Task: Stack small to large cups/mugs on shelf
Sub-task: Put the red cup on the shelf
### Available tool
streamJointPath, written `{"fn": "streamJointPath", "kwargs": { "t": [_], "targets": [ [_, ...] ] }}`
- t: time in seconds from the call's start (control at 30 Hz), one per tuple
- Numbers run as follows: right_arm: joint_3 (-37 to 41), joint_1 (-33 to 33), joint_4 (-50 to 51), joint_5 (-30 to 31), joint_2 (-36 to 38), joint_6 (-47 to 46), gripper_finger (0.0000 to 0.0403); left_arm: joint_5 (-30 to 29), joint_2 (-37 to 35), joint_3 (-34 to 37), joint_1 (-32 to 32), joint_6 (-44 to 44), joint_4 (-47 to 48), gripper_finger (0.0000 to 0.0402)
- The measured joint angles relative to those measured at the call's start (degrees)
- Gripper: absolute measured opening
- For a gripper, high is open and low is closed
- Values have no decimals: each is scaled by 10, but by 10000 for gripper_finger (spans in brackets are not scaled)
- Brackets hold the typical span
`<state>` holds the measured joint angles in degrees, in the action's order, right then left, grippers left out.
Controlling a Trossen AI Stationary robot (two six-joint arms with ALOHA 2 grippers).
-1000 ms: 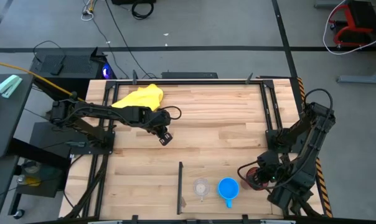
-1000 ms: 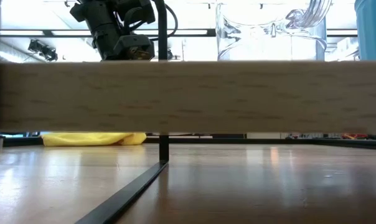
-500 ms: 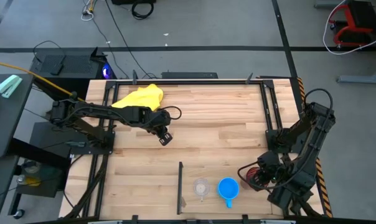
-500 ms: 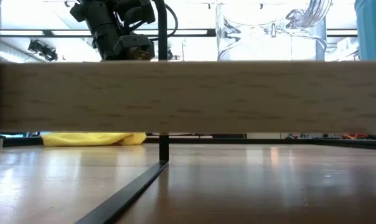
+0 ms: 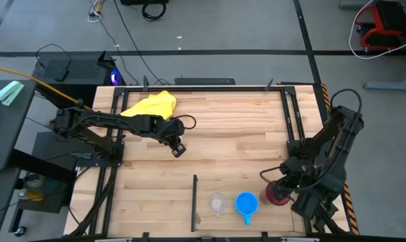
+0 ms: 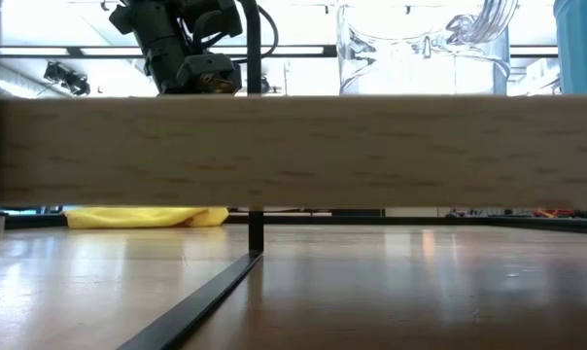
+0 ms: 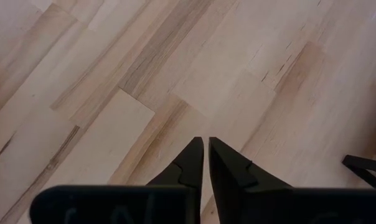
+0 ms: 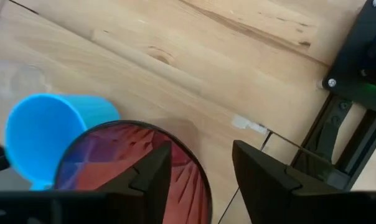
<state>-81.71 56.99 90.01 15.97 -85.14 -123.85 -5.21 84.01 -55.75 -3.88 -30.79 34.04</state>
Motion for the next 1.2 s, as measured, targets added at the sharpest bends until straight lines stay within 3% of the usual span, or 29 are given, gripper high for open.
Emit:
{"fn": "streamJointPath", "kwargs": {
  "t": [0.5,0.83,0.9,1.03,1.2],
  "targets": [
    [0,2,0,6,117,-4,128,6,0,0,0,1,0,32],
    [0,1,0,186,199,57,125,5,0,0,0,-25,0,24],
    [0,1,0,172,205,60,125,5,0,0,0,-48,0,21],
    [6,1,-1,88,202,83,122,5,0,0,0,-61,-12,23],
    [29,-27,1,71,190,103,104,5,0,0,0,-61,-61,29]
  ]
}}
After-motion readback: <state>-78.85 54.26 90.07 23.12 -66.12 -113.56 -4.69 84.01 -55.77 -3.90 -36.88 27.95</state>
